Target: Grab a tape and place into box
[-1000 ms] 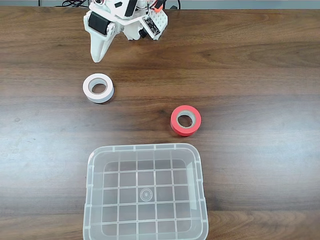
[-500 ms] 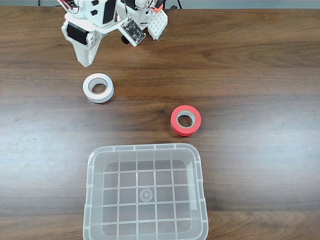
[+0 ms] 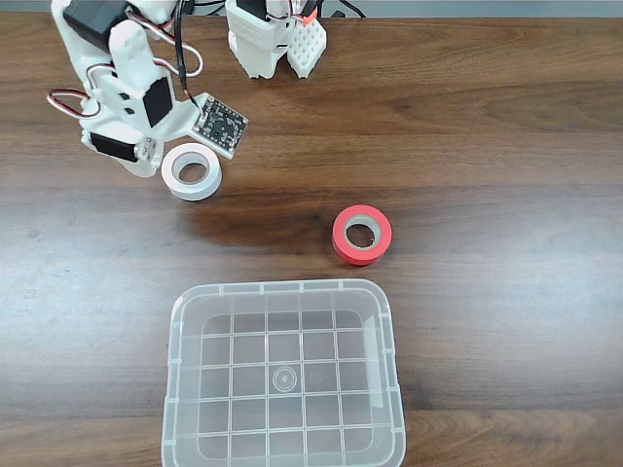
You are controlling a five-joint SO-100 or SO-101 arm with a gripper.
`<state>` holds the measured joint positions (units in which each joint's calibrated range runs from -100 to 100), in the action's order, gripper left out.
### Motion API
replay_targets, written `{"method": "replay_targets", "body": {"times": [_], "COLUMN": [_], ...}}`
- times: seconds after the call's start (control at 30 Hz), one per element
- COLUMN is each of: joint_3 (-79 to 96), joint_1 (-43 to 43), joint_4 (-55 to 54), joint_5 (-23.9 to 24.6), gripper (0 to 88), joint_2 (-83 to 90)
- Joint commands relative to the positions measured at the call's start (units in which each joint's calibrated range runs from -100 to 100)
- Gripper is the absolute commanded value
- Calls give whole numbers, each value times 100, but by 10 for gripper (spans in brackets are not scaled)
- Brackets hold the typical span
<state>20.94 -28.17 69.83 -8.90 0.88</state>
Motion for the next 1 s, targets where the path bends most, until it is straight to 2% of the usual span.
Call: {"method": "replay_targets", "body": {"times": [0.0,0.23,0.4,0.5,0.7,0.97], "joint_3": [-609,-600,-530,-224,372,959], "joint_1": [30,301,425,425,359,418], "joint_4": [80,89,166,166,12,-733], "joint_5": [-86,-91,-96,-122,-228,-412], "gripper": [14,39,210,264,266,265], "joint_2": [-32,-80,-88,-88,-80,-80]}}
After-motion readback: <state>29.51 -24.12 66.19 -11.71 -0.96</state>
